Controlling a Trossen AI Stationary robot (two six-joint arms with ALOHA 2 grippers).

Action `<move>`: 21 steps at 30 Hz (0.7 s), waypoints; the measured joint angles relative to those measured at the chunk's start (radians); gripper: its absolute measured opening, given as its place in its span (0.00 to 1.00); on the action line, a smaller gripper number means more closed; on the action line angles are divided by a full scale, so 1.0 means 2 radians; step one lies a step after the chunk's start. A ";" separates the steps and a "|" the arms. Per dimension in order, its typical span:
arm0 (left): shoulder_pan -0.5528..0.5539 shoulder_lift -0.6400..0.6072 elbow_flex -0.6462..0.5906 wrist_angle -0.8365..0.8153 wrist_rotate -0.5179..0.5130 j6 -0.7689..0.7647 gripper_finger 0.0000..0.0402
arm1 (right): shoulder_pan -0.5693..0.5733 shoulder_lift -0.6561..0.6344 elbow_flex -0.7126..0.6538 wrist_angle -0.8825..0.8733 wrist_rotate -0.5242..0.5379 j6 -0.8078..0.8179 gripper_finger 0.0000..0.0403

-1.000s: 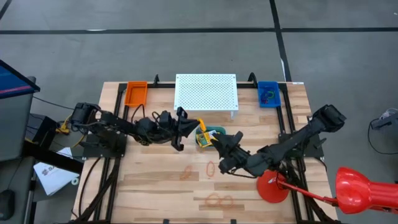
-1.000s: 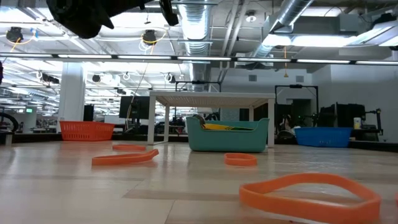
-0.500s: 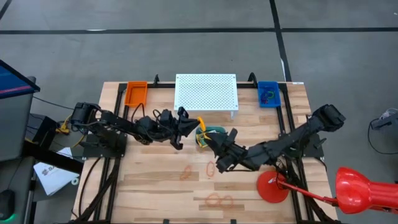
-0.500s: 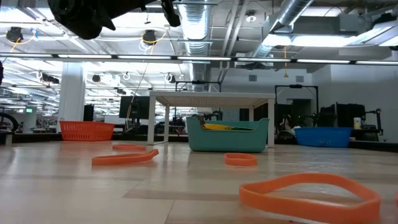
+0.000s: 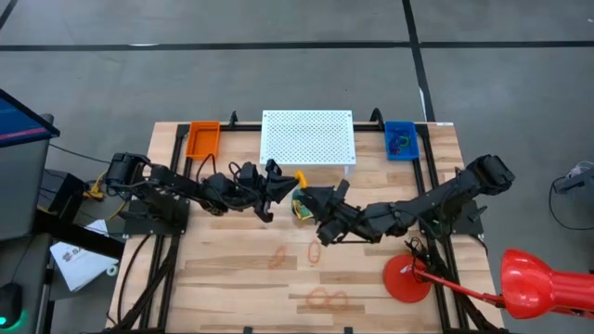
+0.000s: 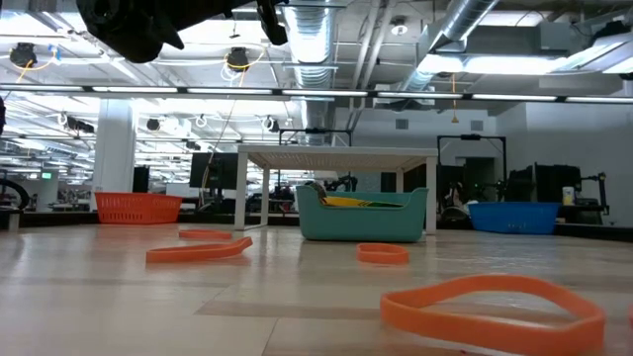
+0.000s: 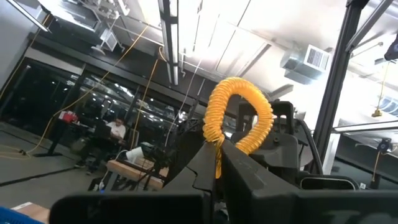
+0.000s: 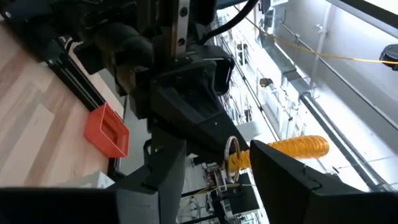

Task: Pick & Place Office Desk Supplies
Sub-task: Put the yellow keychain into the blue bin

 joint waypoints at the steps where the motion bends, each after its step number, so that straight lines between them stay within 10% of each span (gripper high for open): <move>1: -0.001 0.000 0.000 0.000 0.000 0.000 0.01 | -0.002 0.000 0.000 0.000 -0.004 0.000 0.42; 21: -0.007 0.000 0.000 -0.026 0.002 0.009 0.04 | -0.007 0.000 0.000 0.037 0.017 -0.004 0.02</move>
